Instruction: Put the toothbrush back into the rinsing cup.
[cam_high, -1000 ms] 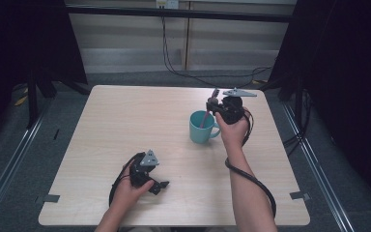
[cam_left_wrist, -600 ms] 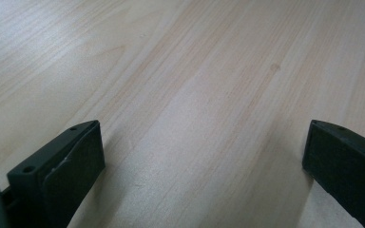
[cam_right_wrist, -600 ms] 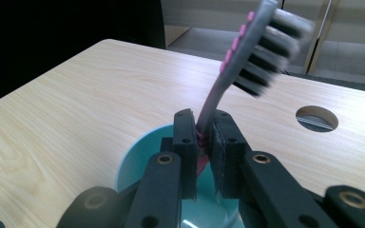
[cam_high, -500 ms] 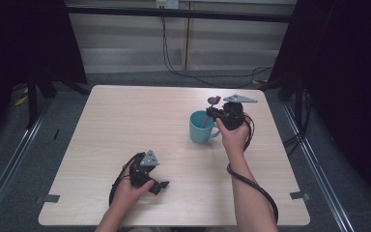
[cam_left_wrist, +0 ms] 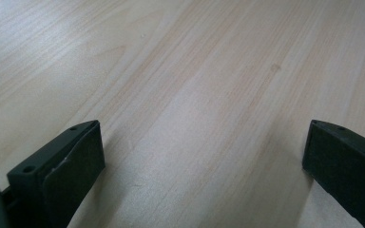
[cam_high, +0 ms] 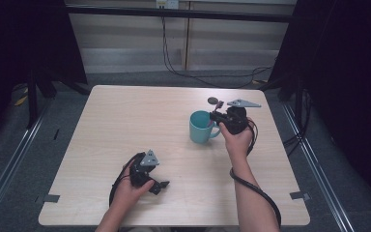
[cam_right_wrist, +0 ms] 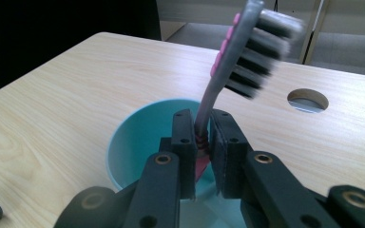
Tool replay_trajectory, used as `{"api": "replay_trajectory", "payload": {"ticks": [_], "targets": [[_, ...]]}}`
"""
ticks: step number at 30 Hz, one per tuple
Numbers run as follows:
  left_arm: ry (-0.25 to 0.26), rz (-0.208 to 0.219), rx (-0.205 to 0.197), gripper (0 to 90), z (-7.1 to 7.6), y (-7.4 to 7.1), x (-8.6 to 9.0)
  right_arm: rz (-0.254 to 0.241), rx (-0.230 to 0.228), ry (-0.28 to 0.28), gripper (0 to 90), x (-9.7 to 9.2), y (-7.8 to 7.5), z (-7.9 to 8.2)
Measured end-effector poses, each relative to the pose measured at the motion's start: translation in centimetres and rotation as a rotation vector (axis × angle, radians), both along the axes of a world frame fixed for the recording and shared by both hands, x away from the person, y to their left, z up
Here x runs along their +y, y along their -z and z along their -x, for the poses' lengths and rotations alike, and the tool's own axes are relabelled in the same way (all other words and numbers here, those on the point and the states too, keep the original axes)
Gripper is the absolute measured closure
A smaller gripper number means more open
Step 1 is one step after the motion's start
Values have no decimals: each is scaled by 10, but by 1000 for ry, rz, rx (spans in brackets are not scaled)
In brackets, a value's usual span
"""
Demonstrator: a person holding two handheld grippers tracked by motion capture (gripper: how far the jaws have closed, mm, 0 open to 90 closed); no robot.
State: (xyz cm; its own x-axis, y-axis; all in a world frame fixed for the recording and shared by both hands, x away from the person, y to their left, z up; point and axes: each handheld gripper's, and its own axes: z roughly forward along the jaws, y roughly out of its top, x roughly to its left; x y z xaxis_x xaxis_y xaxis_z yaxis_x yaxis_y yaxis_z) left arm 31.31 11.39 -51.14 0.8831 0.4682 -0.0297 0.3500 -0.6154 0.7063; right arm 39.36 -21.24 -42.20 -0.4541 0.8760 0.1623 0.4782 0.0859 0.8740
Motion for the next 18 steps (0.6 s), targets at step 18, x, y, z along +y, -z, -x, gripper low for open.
{"api": "replay_trajectory", "payload": {"ticks": [18], "targets": [[8,-11,-3,0,0,0,1,-5,10,12,587,-6,2,7]]}}
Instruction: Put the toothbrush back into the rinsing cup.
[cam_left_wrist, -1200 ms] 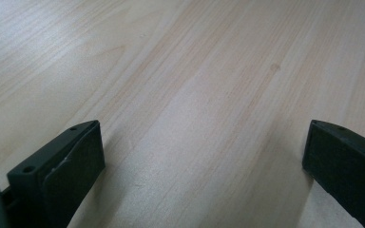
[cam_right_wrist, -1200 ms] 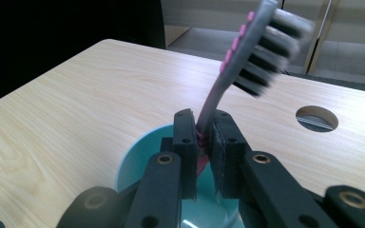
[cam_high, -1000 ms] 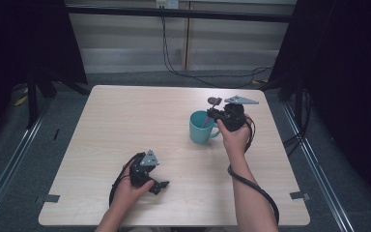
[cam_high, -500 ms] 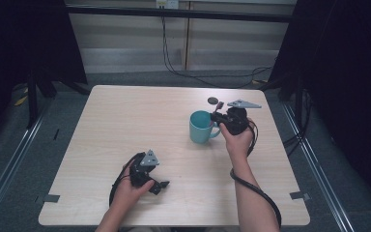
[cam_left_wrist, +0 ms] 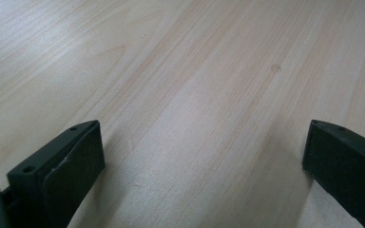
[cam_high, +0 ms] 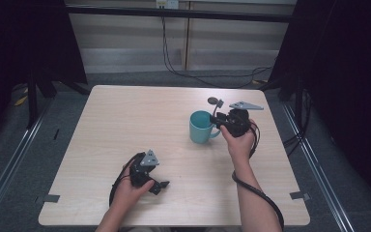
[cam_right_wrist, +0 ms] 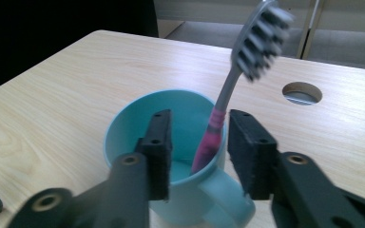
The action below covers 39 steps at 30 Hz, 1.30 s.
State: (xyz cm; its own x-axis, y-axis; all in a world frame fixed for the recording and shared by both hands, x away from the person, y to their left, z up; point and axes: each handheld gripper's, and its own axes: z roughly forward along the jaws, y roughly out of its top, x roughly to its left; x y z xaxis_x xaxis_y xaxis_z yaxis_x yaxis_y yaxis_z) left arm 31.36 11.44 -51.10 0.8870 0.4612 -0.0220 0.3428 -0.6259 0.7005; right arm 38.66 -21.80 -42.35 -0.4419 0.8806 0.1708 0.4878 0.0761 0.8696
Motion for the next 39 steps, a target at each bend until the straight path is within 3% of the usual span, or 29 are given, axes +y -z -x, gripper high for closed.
{"api": "replay_trajectory", "payload": {"ticks": [12,22,39], "targets": [[1,-1,0,0,0,0,0,5,8,2,394,-7,-2,9],[1,0,1,0,0,0,0,15,13,-6,303,-13,-6,18],[0,-1,-1,0,0,0,0,39,23,-65,238,-14,-7,37]]}}
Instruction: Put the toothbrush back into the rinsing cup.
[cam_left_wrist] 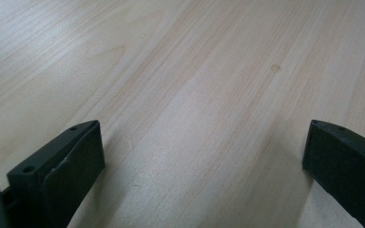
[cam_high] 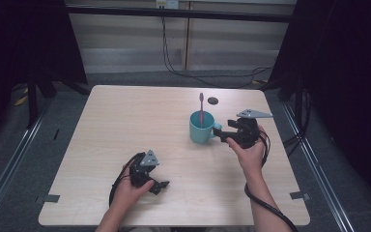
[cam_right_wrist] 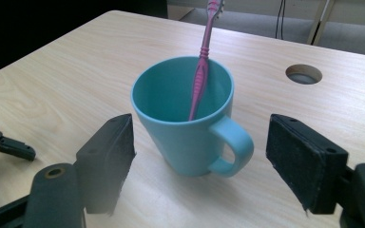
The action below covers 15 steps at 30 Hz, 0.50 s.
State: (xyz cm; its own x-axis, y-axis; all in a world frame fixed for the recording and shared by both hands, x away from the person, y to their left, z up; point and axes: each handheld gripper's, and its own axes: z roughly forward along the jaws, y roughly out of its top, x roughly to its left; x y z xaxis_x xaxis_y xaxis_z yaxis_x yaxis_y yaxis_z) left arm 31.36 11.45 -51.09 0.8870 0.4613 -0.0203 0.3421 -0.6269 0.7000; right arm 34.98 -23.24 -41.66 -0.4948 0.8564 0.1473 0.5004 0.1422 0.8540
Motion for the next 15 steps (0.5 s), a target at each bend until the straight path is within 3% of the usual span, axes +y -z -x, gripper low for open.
{"api": "replay_trajectory", "payload": {"ticks": [3,11,15], "targets": [[1,1,1,0,0,0,0,-13,45,-26,207,-2,3,1],[0,0,-1,0,0,0,0,-21,34,-31,206,-7,4,11],[0,0,0,0,0,0,0,-1,41,-42,192,-10,5,17]]}}
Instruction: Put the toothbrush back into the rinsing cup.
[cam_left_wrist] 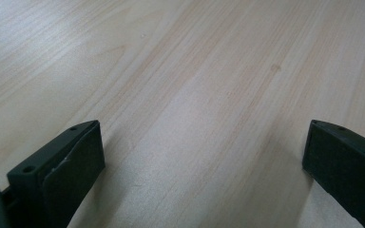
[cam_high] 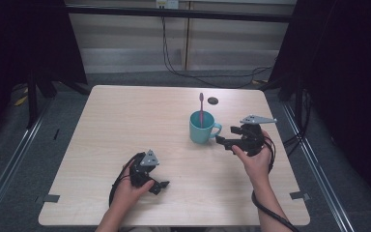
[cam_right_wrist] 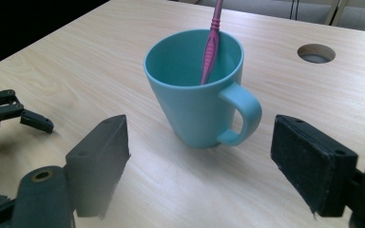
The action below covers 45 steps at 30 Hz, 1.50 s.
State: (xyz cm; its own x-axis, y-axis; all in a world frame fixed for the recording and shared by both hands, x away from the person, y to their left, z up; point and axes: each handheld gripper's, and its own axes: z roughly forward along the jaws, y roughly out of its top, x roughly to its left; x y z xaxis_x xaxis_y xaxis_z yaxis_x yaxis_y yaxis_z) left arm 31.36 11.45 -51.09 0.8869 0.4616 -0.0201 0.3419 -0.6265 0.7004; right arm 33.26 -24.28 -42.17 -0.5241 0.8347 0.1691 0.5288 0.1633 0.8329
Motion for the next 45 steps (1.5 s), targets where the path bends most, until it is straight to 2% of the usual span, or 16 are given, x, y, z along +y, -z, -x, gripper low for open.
{"api": "replay_trajectory", "payload": {"ticks": [16,21,27,32,36,40,45], "targets": [[1,2,2,0,0,0,0,45,34,-33,172,1,14,13],[2,1,2,0,0,0,0,45,40,-44,167,1,16,16],[1,-1,-1,0,0,0,0,73,46,-56,165,0,21,21],[2,0,2,0,0,0,0,96,69,-58,165,-5,30,27],[0,0,0,0,0,0,0,94,78,-56,165,-9,37,32],[1,2,2,0,0,0,0,98,74,-62,165,-10,40,35],[1,1,2,0,0,0,0,135,89,-78,165,-11,49,41]]}}
